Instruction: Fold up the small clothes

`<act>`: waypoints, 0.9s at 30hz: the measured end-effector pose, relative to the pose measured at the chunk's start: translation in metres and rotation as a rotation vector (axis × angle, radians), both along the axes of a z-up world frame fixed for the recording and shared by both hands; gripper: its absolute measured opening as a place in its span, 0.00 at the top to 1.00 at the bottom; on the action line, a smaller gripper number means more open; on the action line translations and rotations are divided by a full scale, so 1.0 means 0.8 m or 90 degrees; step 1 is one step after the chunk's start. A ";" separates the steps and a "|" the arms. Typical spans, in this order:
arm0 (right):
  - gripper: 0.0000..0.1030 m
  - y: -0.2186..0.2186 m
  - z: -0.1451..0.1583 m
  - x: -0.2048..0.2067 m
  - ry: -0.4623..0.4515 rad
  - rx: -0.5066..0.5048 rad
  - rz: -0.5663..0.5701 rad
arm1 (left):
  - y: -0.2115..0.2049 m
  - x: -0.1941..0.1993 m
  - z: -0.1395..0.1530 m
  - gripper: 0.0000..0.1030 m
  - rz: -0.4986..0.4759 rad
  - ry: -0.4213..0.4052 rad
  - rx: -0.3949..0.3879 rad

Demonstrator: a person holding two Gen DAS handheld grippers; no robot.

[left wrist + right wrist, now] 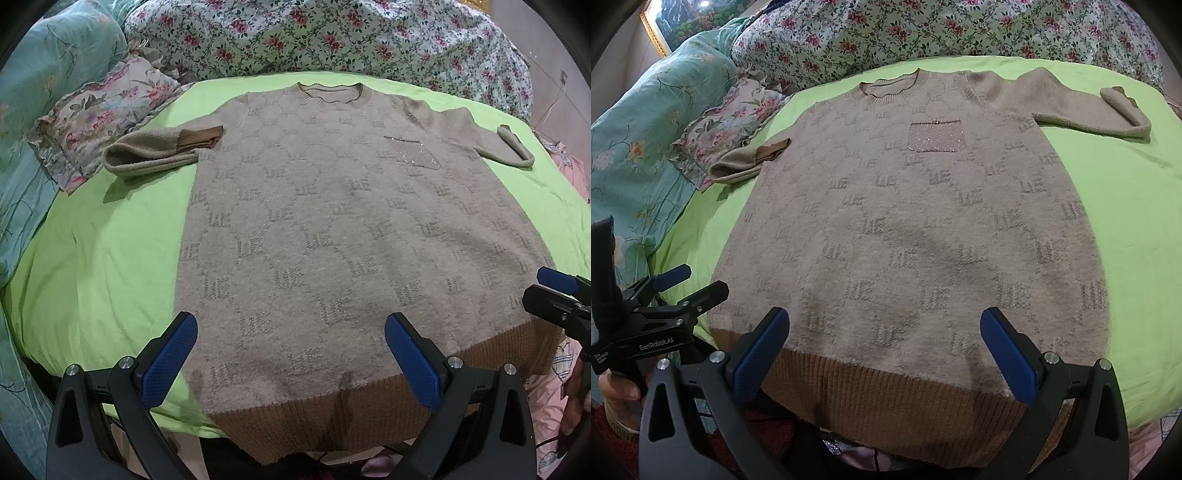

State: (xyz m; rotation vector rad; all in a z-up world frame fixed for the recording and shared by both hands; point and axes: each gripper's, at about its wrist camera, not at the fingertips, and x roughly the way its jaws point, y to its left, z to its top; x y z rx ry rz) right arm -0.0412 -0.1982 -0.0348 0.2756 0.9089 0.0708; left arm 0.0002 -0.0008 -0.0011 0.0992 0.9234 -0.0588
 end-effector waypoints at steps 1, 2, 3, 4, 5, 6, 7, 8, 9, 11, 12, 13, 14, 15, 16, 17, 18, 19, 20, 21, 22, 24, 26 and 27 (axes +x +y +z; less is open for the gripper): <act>0.00 0.000 0.000 0.000 0.002 0.001 0.000 | 0.000 0.000 0.000 0.01 -0.001 -0.004 -0.002; 0.00 0.001 0.000 -0.001 0.004 -0.008 -0.001 | 0.000 0.000 -0.001 0.01 -0.001 -0.003 -0.002; 0.00 0.001 0.001 0.000 0.004 -0.007 -0.001 | 0.000 0.001 -0.001 0.01 0.000 -0.001 -0.002; 0.00 0.003 0.000 0.000 0.008 -0.009 -0.003 | 0.000 0.001 0.000 0.01 0.000 0.000 -0.002; 0.00 0.004 0.000 -0.001 0.007 -0.007 -0.004 | 0.000 0.001 0.000 0.01 0.000 -0.001 -0.002; 0.00 0.004 0.000 -0.001 -0.003 -0.008 -0.004 | 0.000 0.001 0.000 0.01 0.000 -0.003 -0.002; 0.00 0.004 0.001 -0.002 -0.007 -0.006 -0.005 | 0.000 0.001 0.000 0.01 -0.001 0.000 -0.001; 0.00 0.003 0.002 -0.002 -0.019 -0.003 -0.005 | 0.000 0.001 0.000 0.01 -0.001 0.001 -0.002; 0.00 0.003 0.003 -0.002 -0.027 0.002 -0.005 | 0.000 0.003 -0.001 0.01 -0.001 0.006 -0.003; 0.00 0.004 0.006 -0.004 -0.052 0.005 -0.005 | -0.001 0.003 -0.001 0.01 -0.001 0.007 -0.004; 0.00 0.002 0.007 -0.004 -0.068 0.012 -0.005 | -0.001 0.004 -0.002 0.01 -0.002 0.008 -0.004; 0.00 0.002 0.008 -0.004 -0.066 0.013 -0.005 | -0.002 0.005 -0.002 0.01 -0.002 0.008 -0.004; 0.00 0.002 0.008 -0.004 -0.059 0.013 -0.005 | -0.002 0.005 -0.002 0.01 -0.002 0.009 -0.005; 0.00 0.002 0.008 -0.004 -0.057 0.014 -0.005 | -0.003 0.006 -0.003 0.01 -0.002 0.012 -0.005; 0.00 0.002 0.007 -0.003 -0.048 0.014 -0.005 | -0.003 0.007 -0.003 0.01 -0.002 0.013 -0.005; 0.00 0.002 0.007 -0.003 -0.044 0.016 -0.005 | -0.004 0.008 -0.004 0.01 -0.002 0.013 -0.003; 0.00 0.002 0.007 -0.003 -0.050 0.024 -0.006 | -0.004 0.009 -0.005 0.01 -0.002 0.016 0.000; 0.00 0.002 0.007 -0.004 -0.052 0.029 -0.007 | -0.004 0.010 -0.005 0.01 -0.002 0.018 0.000; 0.00 0.002 0.006 -0.003 -0.043 0.027 -0.007 | -0.005 0.011 -0.006 0.01 -0.002 0.019 0.000; 0.00 0.001 0.005 -0.002 -0.037 0.027 -0.008 | -0.005 0.013 -0.006 0.01 -0.002 0.018 0.007; 0.00 0.000 0.004 0.000 -0.031 0.022 -0.009 | -0.006 0.014 -0.006 0.01 -0.002 0.018 0.005; 0.00 -0.001 0.004 0.001 -0.031 0.027 -0.013 | -0.006 0.018 -0.006 0.01 -0.005 0.018 0.005; 0.00 -0.003 0.003 0.001 -0.033 0.009 -0.016 | -0.007 0.022 -0.005 0.01 -0.009 0.014 0.003; 0.00 -0.006 0.004 0.003 -0.035 0.008 -0.017 | -0.006 0.024 -0.003 0.01 -0.013 0.014 -0.007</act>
